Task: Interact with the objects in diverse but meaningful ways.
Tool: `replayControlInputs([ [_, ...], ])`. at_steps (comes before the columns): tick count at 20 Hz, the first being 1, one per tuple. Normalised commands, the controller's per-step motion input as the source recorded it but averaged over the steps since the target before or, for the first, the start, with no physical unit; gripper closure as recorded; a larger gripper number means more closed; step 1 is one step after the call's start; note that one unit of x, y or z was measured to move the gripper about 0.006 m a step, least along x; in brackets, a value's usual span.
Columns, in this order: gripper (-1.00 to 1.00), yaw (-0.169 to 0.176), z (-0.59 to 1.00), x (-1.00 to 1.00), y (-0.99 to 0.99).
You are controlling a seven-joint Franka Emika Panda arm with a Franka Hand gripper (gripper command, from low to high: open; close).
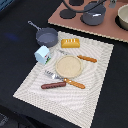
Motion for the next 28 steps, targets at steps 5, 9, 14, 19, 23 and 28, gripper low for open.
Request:
replayControlInputs([
  [5, -1.0, 0.066, -0.57, -0.22, -0.69],
  [9, -1.0, 0.099, -0.76, -0.57, -0.38],
  [14, -1.0, 0.104, -0.76, -0.73, -0.21],
  [19, -1.0, 0.076, -0.45, -0.78, 0.0],
  [23, -1.0, 0.036, -0.12, -0.8, 0.15],
  [28, -1.0, 0.002, 0.3, -0.77, 0.34],
])
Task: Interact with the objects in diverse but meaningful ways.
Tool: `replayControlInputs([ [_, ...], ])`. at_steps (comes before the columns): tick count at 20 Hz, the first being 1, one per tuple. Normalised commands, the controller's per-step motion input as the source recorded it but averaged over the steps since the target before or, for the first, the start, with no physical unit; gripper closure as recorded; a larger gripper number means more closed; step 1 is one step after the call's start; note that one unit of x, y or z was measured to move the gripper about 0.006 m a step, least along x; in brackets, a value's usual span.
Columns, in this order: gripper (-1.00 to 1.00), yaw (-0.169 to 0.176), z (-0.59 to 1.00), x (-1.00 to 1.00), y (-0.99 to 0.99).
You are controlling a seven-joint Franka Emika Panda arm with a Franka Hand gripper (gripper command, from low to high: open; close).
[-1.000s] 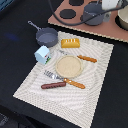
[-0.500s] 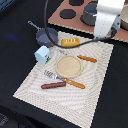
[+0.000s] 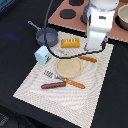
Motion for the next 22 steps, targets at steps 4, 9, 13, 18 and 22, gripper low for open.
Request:
replayControlInputs([
  [4, -1.0, 0.0, 0.04, -0.75, 0.2],
  [9, -1.0, 0.0, -0.13, -0.79, 0.05],
  [13, -1.0, 0.0, -0.32, -0.78, -0.01],
  [18, -1.0, 0.003, -0.36, -0.82, -0.02],
  [22, -1.0, 0.007, -0.34, -0.84, 0.0],
])
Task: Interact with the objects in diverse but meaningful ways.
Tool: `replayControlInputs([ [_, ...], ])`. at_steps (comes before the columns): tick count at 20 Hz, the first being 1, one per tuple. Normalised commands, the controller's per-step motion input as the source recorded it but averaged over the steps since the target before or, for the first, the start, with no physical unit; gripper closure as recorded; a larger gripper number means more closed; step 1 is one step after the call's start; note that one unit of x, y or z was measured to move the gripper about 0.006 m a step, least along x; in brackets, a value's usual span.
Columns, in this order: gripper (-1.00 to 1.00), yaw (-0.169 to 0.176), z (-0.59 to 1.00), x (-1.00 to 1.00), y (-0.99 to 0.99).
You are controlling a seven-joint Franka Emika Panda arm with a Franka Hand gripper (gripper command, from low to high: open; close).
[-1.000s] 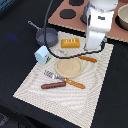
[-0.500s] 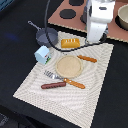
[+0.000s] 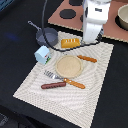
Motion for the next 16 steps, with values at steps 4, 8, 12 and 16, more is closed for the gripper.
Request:
replayControlInputs([
  [4, -1.0, 0.015, -0.25, -0.88, 0.01],
  [8, -1.0, 0.02, -0.2, -0.87, 0.04],
  [12, -1.0, 0.025, -0.21, -0.79, 0.01],
  [16, -1.0, 0.024, -0.24, -0.77, 0.02],
])
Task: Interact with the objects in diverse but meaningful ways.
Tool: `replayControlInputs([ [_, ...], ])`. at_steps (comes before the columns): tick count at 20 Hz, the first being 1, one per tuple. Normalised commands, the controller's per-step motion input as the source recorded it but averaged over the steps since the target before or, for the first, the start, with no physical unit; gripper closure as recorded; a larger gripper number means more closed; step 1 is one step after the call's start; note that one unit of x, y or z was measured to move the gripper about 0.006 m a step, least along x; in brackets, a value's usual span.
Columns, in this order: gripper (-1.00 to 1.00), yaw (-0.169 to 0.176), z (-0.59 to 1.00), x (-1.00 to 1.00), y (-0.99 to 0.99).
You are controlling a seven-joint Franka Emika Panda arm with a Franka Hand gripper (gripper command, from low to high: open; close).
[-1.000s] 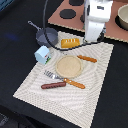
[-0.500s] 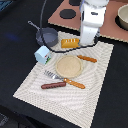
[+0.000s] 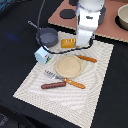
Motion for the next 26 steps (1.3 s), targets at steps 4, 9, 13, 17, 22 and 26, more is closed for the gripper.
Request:
replayControlInputs([
  [4, -1.0, 0.015, -0.27, -0.73, 0.01],
  [9, -1.0, 0.016, -0.28, -0.74, 0.02],
  [13, -1.0, 0.02, -0.29, -0.69, 0.02],
  [17, -1.0, 0.024, -0.32, -0.66, 0.0],
  [22, 1.0, 0.031, -0.31, -0.62, 0.0],
  [26, 1.0, 0.034, -0.31, -0.6, 0.0],
])
